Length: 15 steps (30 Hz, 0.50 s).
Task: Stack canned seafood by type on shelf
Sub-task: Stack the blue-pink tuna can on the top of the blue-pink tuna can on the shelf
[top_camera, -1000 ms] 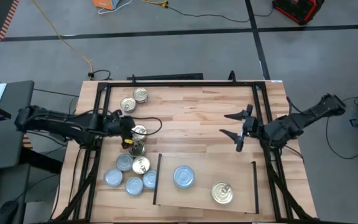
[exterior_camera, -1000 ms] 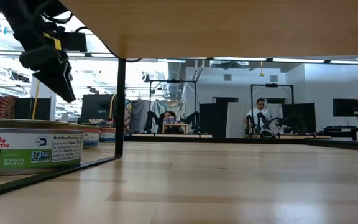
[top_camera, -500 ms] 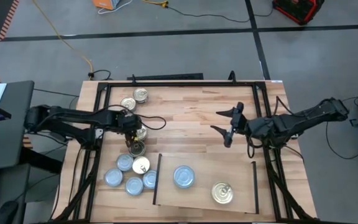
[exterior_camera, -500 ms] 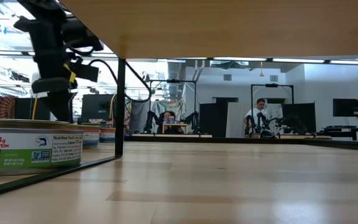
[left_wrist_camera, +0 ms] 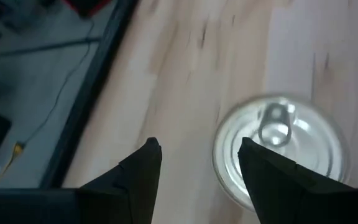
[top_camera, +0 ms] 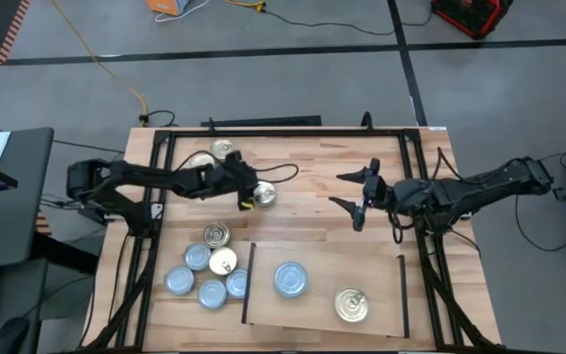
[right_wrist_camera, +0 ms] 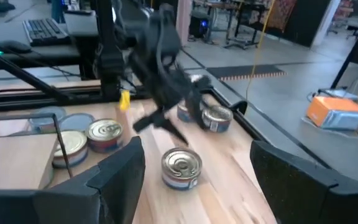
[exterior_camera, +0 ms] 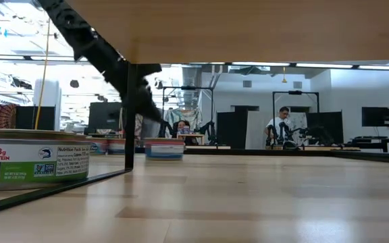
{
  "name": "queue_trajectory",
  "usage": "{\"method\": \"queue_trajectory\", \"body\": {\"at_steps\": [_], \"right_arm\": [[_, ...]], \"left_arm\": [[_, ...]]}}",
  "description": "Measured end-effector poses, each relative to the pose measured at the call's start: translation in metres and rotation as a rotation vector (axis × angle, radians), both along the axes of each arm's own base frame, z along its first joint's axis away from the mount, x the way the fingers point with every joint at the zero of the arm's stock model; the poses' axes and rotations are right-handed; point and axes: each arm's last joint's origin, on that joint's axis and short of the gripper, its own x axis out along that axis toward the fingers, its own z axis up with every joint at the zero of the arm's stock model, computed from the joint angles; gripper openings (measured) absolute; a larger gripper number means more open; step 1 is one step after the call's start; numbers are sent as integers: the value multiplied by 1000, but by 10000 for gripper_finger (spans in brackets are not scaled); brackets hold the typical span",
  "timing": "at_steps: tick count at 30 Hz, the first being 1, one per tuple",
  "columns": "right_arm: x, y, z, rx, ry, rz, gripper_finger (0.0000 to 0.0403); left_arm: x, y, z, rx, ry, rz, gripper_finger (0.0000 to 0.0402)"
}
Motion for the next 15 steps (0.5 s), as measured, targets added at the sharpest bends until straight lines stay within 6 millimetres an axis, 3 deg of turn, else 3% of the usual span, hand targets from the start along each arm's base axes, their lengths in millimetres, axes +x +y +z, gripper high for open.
{"method": "queue_trajectory", "body": {"at_steps": [4,7,15], "right_arm": [[4,-5,-13,83,73,-33,317],[17,-12,-28,149,143,-37,317],[70,-48,-70,270,181,-7,317]], "left_arm": [[-10,-3,22,6,-68,-35,205],[-17,-6,34,-52,-155,-54,205],[-40,-17,11,-164,-402,-132,205]]}}
